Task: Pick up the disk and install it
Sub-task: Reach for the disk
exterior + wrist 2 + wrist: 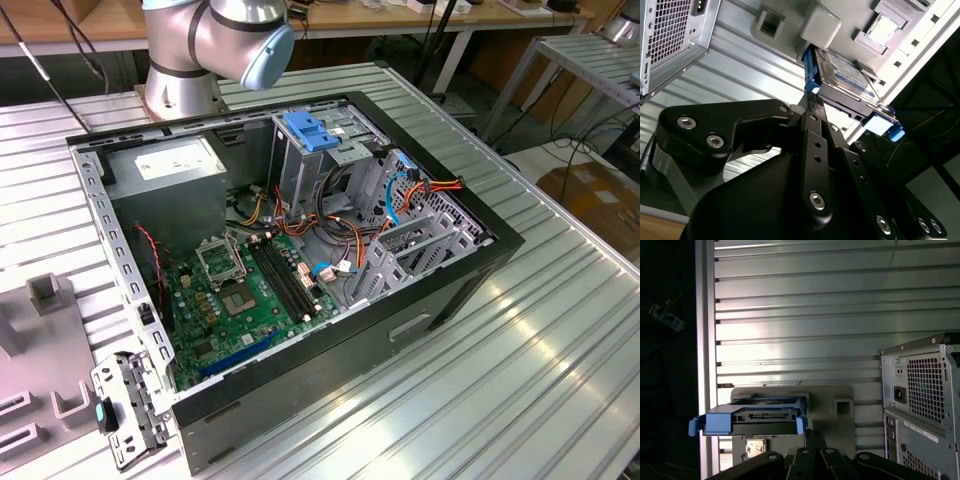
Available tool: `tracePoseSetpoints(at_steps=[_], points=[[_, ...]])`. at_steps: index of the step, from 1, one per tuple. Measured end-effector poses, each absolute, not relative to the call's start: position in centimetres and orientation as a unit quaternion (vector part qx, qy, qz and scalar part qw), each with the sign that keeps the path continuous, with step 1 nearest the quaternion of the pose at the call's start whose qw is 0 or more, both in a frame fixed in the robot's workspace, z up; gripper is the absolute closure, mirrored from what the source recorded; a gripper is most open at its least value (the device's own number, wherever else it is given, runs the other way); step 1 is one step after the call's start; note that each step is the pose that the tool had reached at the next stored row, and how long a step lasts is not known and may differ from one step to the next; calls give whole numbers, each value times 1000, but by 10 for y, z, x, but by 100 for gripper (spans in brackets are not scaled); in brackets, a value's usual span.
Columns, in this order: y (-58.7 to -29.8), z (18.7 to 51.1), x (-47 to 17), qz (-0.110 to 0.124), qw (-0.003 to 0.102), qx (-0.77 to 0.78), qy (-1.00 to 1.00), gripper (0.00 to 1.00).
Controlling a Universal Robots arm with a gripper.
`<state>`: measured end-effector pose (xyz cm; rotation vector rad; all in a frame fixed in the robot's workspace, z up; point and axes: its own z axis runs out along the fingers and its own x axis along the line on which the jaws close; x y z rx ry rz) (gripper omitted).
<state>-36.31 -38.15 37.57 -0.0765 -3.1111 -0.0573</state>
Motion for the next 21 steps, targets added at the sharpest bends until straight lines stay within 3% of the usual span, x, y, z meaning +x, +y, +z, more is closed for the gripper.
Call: tracePoseSetpoints(at_steps=[16,21], points=[[-378,371,-451,-18,14,-25,-999,89],[-378,371,-453,-18,15,-25,-999,89]])
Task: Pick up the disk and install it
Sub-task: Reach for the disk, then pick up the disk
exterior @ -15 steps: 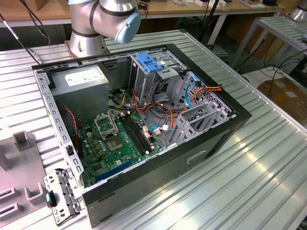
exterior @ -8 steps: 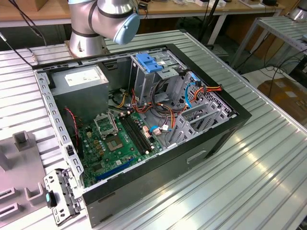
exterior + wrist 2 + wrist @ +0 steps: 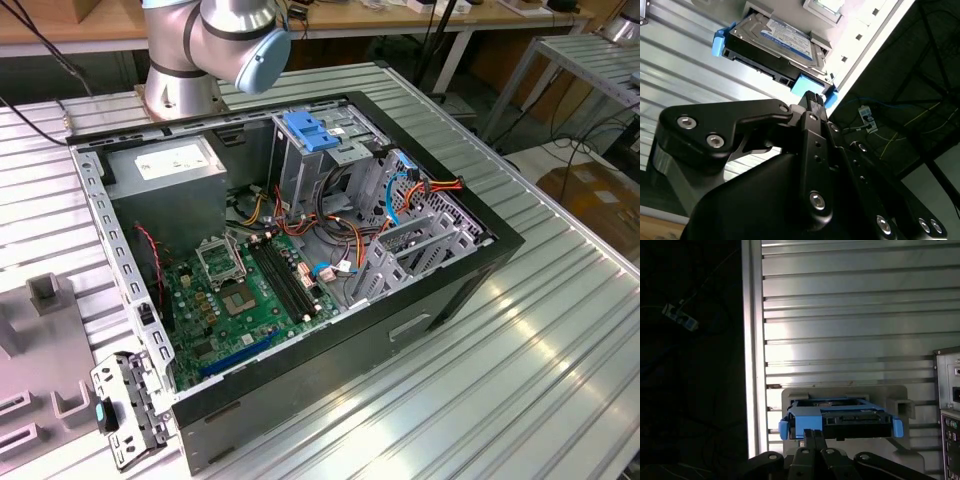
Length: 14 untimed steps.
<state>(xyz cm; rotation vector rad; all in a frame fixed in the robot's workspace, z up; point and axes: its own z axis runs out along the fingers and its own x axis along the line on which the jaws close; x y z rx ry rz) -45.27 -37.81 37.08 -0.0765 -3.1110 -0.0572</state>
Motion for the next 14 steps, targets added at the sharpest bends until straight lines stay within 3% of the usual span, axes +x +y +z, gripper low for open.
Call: tracePoseSetpoints(at_steps=[14], points=[[-378,371,-455,-18,15,-25,-999,89]])
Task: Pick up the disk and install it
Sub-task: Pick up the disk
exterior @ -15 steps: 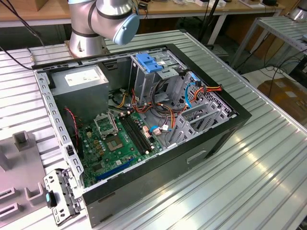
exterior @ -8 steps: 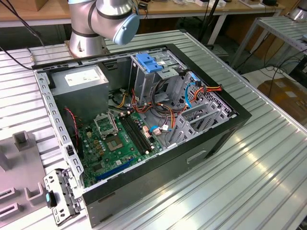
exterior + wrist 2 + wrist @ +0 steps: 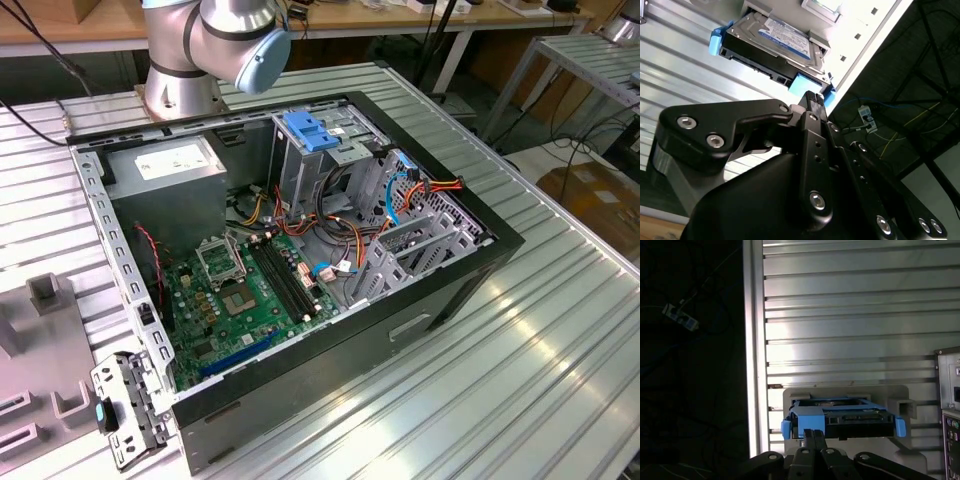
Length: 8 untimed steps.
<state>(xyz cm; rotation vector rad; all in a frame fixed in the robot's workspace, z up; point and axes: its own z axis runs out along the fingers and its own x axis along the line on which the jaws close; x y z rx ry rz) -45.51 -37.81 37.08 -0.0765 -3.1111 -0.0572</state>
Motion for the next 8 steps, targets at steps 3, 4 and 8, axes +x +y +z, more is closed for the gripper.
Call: tracePoseSetpoints(at_steps=[3,4,8], points=[[-378,371,-455,-18,15,-25,-999,89],[-378,371,-456,-18,15,-22,-999,89],[-378,371,-456,-18,15,31,-999,89]])
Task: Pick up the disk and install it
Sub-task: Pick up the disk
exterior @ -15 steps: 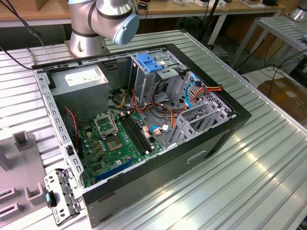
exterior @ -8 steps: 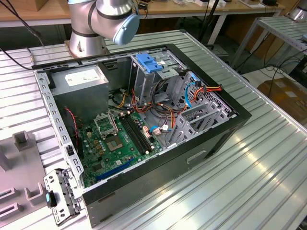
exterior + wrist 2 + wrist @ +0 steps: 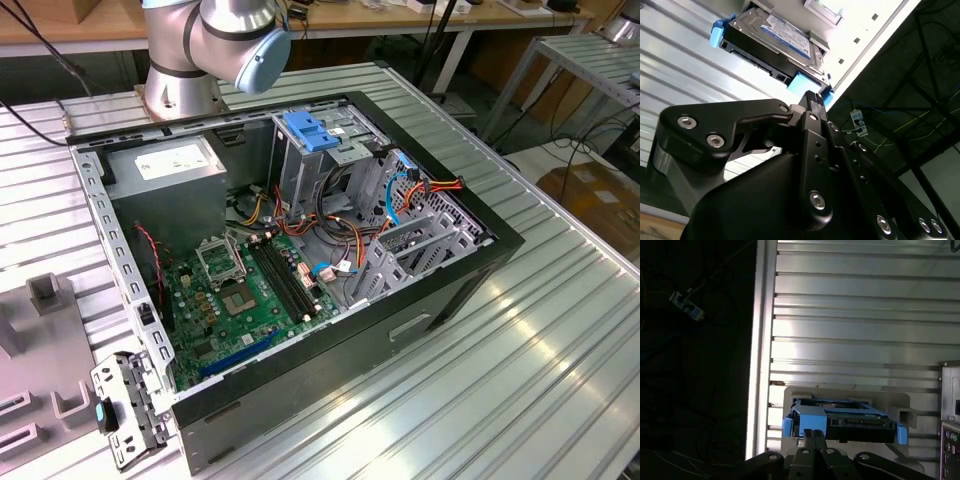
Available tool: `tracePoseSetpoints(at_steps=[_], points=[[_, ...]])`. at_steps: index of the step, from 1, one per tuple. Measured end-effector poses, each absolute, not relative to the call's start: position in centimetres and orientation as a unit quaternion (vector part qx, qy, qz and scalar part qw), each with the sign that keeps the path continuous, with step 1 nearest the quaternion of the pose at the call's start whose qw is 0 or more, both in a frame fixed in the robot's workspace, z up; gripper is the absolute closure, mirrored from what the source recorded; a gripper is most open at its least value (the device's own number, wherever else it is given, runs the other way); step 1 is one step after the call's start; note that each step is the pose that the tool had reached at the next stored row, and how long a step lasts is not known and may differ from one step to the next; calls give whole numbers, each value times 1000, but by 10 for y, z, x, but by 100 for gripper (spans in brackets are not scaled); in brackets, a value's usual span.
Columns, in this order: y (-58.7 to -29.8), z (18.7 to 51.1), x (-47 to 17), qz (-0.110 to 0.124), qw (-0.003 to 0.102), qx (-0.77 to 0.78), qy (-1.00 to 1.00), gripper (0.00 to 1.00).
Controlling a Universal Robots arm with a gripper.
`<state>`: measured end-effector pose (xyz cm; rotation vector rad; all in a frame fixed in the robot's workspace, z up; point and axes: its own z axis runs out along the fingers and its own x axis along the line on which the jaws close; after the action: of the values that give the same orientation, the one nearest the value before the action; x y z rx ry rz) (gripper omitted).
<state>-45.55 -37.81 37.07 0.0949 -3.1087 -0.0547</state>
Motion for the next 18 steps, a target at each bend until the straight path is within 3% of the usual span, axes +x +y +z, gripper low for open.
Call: tracePoseSetpoints(at_steps=[18], points=[[-378,370,-455,-13,19,258,-966,89]])
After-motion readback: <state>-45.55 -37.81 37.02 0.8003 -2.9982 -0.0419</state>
